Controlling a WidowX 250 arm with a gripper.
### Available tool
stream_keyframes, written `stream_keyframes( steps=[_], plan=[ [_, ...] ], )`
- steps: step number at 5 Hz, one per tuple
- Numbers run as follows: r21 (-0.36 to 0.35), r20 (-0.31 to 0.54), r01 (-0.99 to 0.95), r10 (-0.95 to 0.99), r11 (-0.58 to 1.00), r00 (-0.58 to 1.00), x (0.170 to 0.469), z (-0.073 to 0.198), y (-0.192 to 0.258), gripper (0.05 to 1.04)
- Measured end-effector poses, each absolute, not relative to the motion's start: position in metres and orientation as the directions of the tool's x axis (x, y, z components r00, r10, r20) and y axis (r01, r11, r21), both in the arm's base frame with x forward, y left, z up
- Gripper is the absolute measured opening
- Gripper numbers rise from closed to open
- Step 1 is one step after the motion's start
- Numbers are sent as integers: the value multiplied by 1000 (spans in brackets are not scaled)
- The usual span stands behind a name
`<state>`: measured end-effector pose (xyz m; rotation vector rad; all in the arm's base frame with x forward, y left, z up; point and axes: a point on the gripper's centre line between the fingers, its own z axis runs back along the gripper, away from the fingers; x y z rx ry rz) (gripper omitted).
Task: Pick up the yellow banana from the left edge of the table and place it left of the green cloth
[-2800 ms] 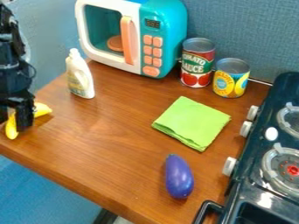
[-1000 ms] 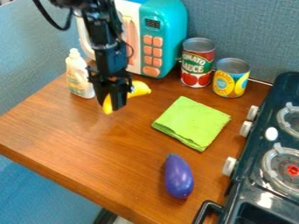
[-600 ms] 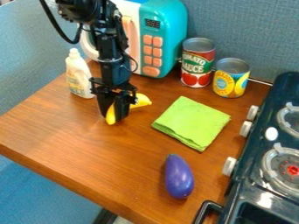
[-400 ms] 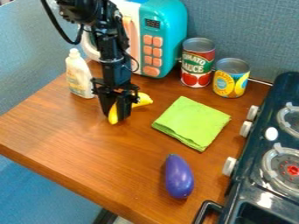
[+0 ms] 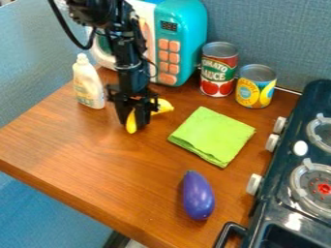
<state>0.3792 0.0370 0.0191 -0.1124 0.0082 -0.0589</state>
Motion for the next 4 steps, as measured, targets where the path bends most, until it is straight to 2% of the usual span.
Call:
stream_keyframes(
  steps=[1,2,3,4],
  plan=[
    [-131,-8,72,-74,989,997,382,20,22,576],
    [-150,-14,50,-53,987,999,384,21,18,882],
    [-160,-17,24,-27,987,999,384,21,16,1002],
    [-172,-8,1,-2,985,1000,381,22,15,1000]
  ],
)
